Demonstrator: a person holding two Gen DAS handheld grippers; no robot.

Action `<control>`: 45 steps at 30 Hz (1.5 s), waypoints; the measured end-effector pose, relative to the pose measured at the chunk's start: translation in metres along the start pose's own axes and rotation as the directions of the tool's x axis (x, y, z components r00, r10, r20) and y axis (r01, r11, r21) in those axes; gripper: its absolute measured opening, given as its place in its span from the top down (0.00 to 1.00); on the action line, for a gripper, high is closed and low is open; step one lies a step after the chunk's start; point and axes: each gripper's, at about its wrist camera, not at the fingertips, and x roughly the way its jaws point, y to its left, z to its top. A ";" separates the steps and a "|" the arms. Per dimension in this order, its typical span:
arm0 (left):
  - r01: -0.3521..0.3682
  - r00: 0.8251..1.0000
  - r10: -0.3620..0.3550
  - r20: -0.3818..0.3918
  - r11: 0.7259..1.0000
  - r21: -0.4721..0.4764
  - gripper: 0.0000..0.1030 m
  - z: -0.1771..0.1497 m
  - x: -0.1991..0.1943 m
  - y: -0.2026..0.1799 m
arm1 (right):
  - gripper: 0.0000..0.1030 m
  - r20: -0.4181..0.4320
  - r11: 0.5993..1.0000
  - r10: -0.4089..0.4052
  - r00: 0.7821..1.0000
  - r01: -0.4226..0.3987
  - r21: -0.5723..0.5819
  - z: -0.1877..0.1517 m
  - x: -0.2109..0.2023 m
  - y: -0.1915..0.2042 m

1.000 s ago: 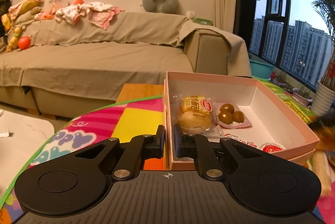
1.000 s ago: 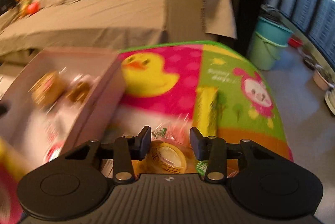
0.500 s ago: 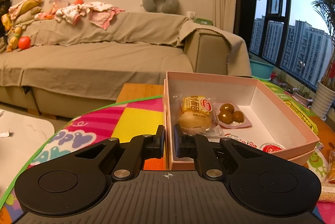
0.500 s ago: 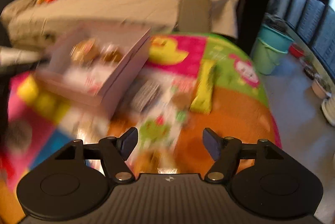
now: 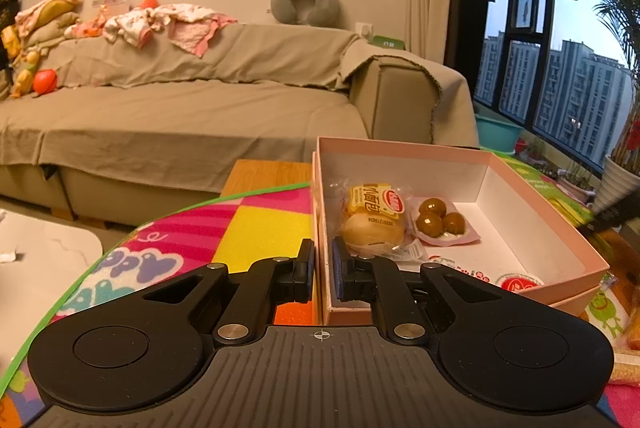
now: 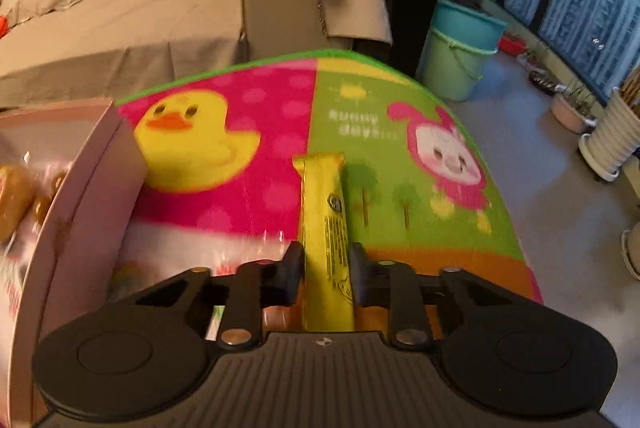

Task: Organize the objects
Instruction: 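Carry the snack packet into the pink box and release it, then grasp the long rice-cake bar with the right gripper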

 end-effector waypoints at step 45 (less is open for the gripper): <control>-0.005 1.000 0.005 0.005 1.000 0.006 0.89 -0.001 0.001 0.000 | 0.33 -0.061 0.908 0.365 0.929 -0.369 -0.196 -0.163 -0.159 0.083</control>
